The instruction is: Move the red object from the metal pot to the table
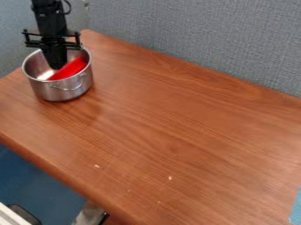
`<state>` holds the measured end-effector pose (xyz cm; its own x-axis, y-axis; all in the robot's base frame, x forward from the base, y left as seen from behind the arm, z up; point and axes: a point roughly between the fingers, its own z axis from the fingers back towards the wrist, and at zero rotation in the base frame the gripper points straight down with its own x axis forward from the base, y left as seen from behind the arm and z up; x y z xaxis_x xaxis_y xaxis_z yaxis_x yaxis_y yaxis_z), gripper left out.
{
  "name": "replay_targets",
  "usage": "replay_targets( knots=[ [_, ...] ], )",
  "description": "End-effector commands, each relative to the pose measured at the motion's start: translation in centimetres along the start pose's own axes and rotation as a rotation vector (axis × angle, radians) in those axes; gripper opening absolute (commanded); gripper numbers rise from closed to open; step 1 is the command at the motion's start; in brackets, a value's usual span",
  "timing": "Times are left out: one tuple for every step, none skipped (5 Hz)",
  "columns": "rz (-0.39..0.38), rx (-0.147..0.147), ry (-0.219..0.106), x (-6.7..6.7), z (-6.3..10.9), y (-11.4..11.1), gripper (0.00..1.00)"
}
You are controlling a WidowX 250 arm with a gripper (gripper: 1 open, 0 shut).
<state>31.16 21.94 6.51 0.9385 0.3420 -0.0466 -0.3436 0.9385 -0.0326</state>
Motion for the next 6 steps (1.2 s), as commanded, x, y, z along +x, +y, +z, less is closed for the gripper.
replay_targets(
  knots=[
    [-0.008,0.013,-0.125,0.6,5.2,-0.2,0.0],
    [-0.02,0.001,-0.134,0.5,6.2,-0.7,0.0],
    [-0.027,-0.007,-0.138,0.4,6.9,-1.1,0.0],
    [-0.032,-0.013,-0.139,0.4,7.2,-1.4,1.0],
    [-0.038,-0.006,-0.132,0.4,7.0,-1.7,1.0],
    [-0.039,0.006,-0.127,0.4,6.4,-1.7,1.0]
  ],
)
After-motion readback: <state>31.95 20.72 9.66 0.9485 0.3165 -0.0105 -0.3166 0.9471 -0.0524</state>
